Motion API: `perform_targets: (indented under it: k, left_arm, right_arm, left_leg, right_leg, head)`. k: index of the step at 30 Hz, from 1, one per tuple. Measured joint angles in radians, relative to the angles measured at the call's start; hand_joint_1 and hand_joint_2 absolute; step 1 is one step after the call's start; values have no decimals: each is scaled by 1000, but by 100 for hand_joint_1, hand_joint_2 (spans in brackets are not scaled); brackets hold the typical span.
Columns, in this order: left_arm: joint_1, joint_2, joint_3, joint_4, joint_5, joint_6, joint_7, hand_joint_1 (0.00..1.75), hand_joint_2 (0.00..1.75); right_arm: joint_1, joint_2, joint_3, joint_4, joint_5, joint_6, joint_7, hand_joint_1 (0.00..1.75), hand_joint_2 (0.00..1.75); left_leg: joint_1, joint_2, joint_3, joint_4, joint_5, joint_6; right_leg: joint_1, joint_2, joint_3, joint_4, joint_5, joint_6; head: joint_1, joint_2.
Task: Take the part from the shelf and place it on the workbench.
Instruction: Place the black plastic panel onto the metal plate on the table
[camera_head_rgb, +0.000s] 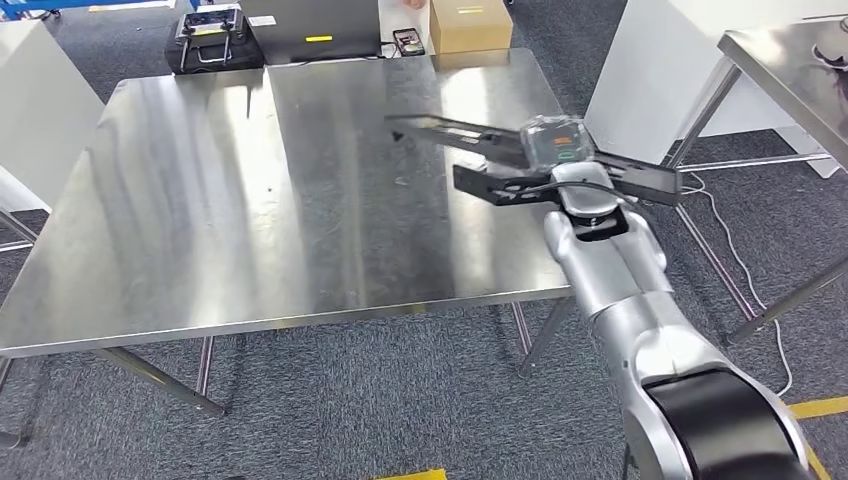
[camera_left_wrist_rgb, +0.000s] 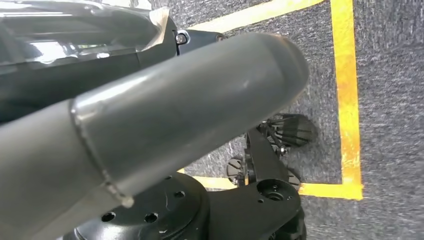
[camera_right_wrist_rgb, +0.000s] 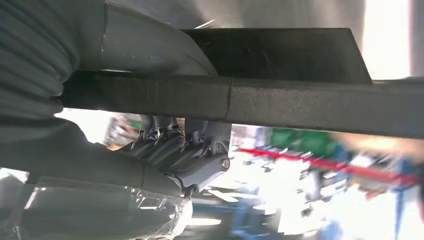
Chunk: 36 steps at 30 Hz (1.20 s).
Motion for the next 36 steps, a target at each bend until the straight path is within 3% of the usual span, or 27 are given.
perform_targets:
  k: [2, 3, 5, 7, 8, 10, 11, 13, 15, 17, 21, 36]
  left_arm:
    - [-3, -6, 12, 0, 4, -3, 0, 0, 0]
    - [-5, -8, 17, 0, 6, -4, -1, 0, 0]
    - [-8, -10, 27, 0, 11, -2, -3, 0, 0]
    - [-8, -11, 35, 0, 15, 0, -3, 0, 0]
    - [-8, -12, 38, 0, 17, 0, -3, 0, 0]
    - [-8, -14, 45, 0, 21, 4, -3, 0, 0]
    - [-9, -16, 50, 0, 23, 7, -3, 0, 0]
    - [-9, -18, 58, 0, 26, 13, -3, 0, 87]
    - [-9, -19, 62, 0, 29, 18, -2, 0, 175]
    - [-9, -19, 66, 0, 31, 26, 2, 0, 175]
    - [-10, -19, 77, 0, 29, 40, 18, 0, 0]
    - [-10, -18, 79, 0, 20, 50, 52, 0, 0]
  right_arm:
    - [-12, 31, 43, 59, 3, 0, -4, 175, 175]
    - [-19, 47, 63, 84, 4, 1, -5, 175, 175]
    - [-29, 77, 103, 127, 5, 0, -6, 175, 175]
    - [-30, 104, 137, 159, 5, -1, -9, 175, 175]
    - [-30, 116, 150, 170, 5, -3, -13, 175, 175]
    - [-34, 139, 172, 187, 5, -11, -21, 175, 175]
    - [-37, 152, 183, 194, 5, -17, -26, 175, 175]
    - [-44, 177, 206, 207, 5, -25, -35, 87, 87]
    - [-47, 198, 225, 219, 5, -27, -38, 0, 0]
    - [-48, 211, 242, 229, 5, -28, -38, 0, 0]
    - [-48, 220, 269, 248, 5, -31, -38, 0, 0]
    - [-45, 209, 294, 295, 5, -35, -17, 0, 0]
  left_leg:
    - [3, 1, 8, -9, 8, 10]
    - [4, 1, 12, -13, 10, 14]
    - [2, 1, 13, -13, 8, 20]
    - [0, -1, 14, -13, 5, 23]
    - [-1, -4, 15, -12, 3, 23]
    - [-2, -9, 19, -10, -1, 20]
    - [-5, -10, 20, -7, -5, 17]
    - [-10, -11, 21, -2, -14, 13]
    - [-9, -11, 22, 2, -19, 13]
    - [-6, -10, 24, 1, -21, 13]
    - [-4, -9, 26, -2, -21, 7]
    - [-10, -8, 26, -2, -20, 2]
  right_leg:
    - [3, -4, -13, 27, -18, 5]
    - [5, -6, -35, 71, -38, 3]
    - [4, -7, -107, 208, -91, -5]
    - [5, -7, -159, 296, -111, -1]
    - [5, -7, -157, 282, -97, 4]
    - [6, -7, -101, 154, -39, 14]
    - [8, -7, -65, 82, -11, 13]
    - [8, -6, -25, 3, 18, 6]
    - [6, -6, -18, -6, 23, 3]
    - [8, -5, -17, -7, 22, 3]
    - [10, -3, -17, -7, 21, 1]
    - [8, -3, -16, -6, 20, 0]
  head:
    - [1, 0]
    - [1, 0]
    - [2, 0]
    - [2, 0]
    - [2, 0]
    - [3, 0]
    - [3, 0]
    - [1, 0]
    - [1, 0]
    - [1, 0]
    - [1, 0]
    - [1, 0]
